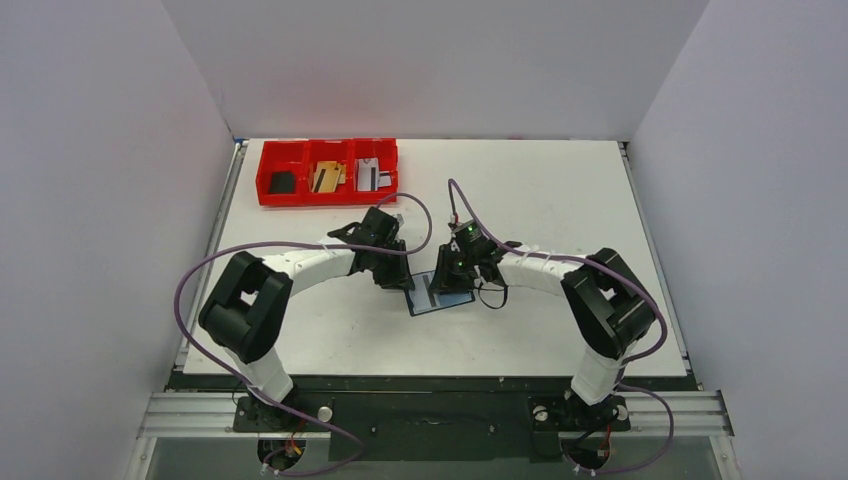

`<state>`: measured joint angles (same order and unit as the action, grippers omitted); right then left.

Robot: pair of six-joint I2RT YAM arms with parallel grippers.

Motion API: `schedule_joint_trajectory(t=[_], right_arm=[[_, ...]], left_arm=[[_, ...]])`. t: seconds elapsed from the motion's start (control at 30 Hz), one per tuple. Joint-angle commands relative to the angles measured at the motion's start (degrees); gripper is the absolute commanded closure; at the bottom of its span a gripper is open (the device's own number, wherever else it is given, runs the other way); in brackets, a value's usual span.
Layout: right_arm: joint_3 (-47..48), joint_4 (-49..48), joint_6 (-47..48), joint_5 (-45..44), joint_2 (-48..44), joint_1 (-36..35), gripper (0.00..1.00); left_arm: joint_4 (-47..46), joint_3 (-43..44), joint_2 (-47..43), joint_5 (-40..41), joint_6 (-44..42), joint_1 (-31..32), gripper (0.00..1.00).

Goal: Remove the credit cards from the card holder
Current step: Remove the credit card from the card holder.

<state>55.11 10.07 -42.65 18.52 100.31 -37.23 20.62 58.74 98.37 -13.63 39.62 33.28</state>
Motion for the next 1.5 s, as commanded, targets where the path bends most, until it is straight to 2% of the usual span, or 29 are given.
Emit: schedule_joint_trajectory(t=[0.0,0.27,0.7,0.87,1.1,1.47], right_arm=[[0.5,-3.3,-0.7,-0.4,1.3,-0.4,0.71],[-1.7,-6.0,-2.1,0.3,1.3,-0.4,0.71],[-7.4,-14.8,-6.7,5.2,1.8,0.9,0.71],[-10.3,-20.2,-9.1,7.8,1.3,3.4,0.72],[-14.4,-28.1,-12.3,12.7,-0.1,7.0,0.72],[-18.3,-43.3,-21.0,17.2,2.1,8.9,0.72]], left_arm=[[-2.2,0.7,0.9,-0.9,-1.4,-0.2,0.82],[-2.4,1.2,3.4,-1.3,-1.7,0.4,0.9],[-0.7,4.6,7.7,-0.1,-2.0,1.8,0.96],[1.0,6.4,9.9,1.6,-1.8,2.1,1.0],[3.0,6.8,11.5,4.3,-1.5,2.1,1.0],[3.2,8.3,12.3,3.9,-1.6,3.8,1.0]])
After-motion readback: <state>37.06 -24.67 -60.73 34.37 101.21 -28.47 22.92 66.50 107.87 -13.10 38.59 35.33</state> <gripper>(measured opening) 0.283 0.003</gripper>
